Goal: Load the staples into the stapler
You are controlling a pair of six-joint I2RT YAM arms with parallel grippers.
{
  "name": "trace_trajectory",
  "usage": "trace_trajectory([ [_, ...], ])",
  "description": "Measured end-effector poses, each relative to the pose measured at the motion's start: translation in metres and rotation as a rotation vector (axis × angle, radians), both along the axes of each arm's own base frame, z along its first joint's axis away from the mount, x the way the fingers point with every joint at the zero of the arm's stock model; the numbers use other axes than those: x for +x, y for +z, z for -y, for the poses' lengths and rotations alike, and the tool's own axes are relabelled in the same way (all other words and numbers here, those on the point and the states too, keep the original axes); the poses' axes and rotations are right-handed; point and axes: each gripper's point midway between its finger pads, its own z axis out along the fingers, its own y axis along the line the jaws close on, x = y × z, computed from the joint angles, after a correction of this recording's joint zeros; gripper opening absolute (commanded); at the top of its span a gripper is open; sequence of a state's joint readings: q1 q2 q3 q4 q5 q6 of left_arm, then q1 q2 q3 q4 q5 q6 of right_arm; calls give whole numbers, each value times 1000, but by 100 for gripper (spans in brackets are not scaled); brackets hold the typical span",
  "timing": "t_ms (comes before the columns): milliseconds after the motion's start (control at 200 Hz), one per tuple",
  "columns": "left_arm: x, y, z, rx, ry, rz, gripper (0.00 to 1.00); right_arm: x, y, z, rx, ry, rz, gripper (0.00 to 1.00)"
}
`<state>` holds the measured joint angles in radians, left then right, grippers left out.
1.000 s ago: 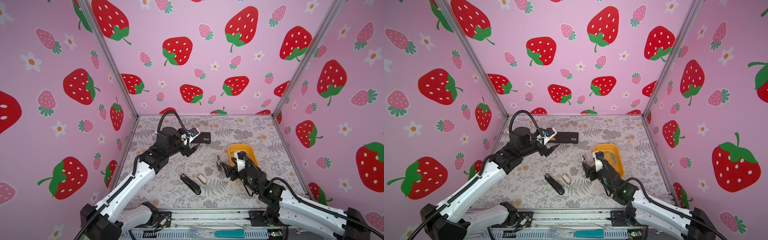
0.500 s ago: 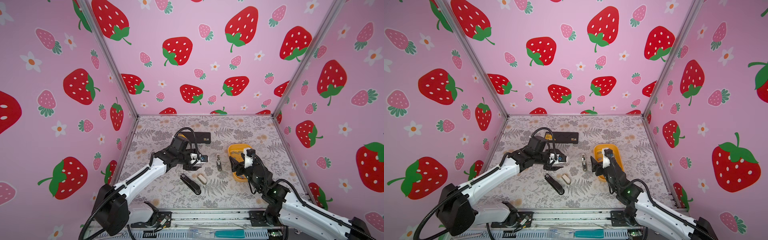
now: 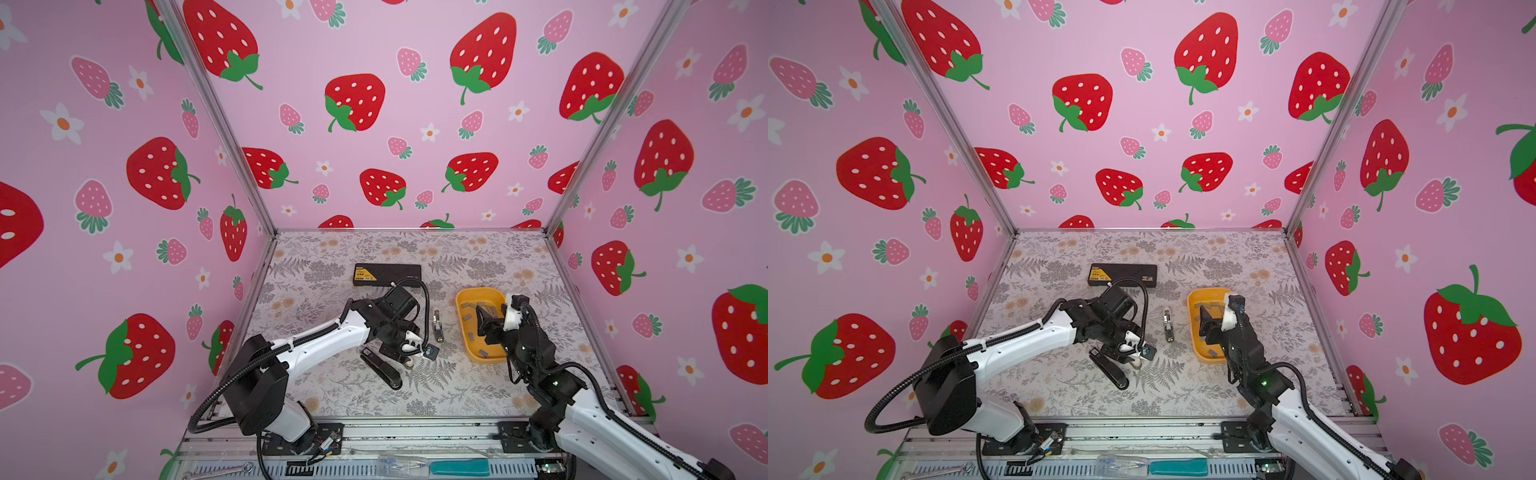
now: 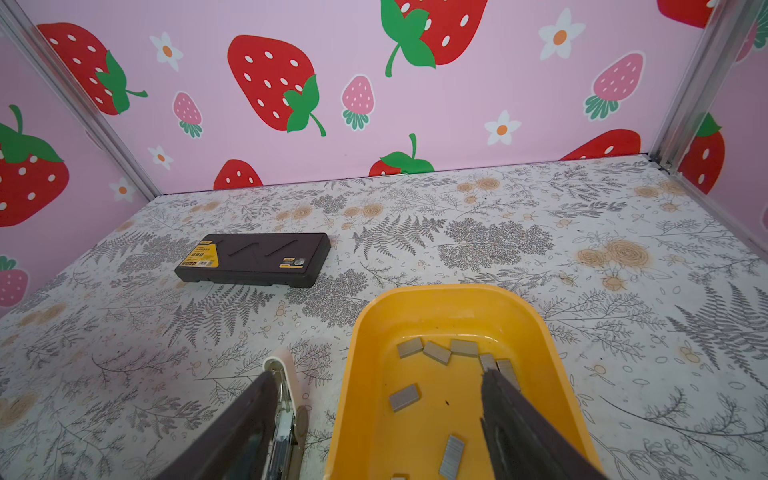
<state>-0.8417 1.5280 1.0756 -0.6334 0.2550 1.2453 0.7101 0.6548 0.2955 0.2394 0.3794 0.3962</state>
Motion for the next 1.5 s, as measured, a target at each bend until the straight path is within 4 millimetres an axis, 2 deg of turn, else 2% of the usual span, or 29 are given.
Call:
trace_trajectory([
  [135, -12, -15, 0, 61, -26, -11, 55, 0, -4, 0, 0, 6, -12, 79],
  [420, -3, -47, -7, 181, 13, -32, 54, -1, -10, -1, -3, 23, -34, 79],
  [895, 7, -49, -5, 203, 35, -8, 54, -2, -8, -1, 14, 29, -34, 79],
  [1346, 4, -65, -8, 260, 21, -41, 40, -2, -8, -3, 18, 38, -38, 79],
  [1501, 4, -63, -8, 264, 14, -42, 26, -2, -8, -3, 19, 41, -39, 79],
])
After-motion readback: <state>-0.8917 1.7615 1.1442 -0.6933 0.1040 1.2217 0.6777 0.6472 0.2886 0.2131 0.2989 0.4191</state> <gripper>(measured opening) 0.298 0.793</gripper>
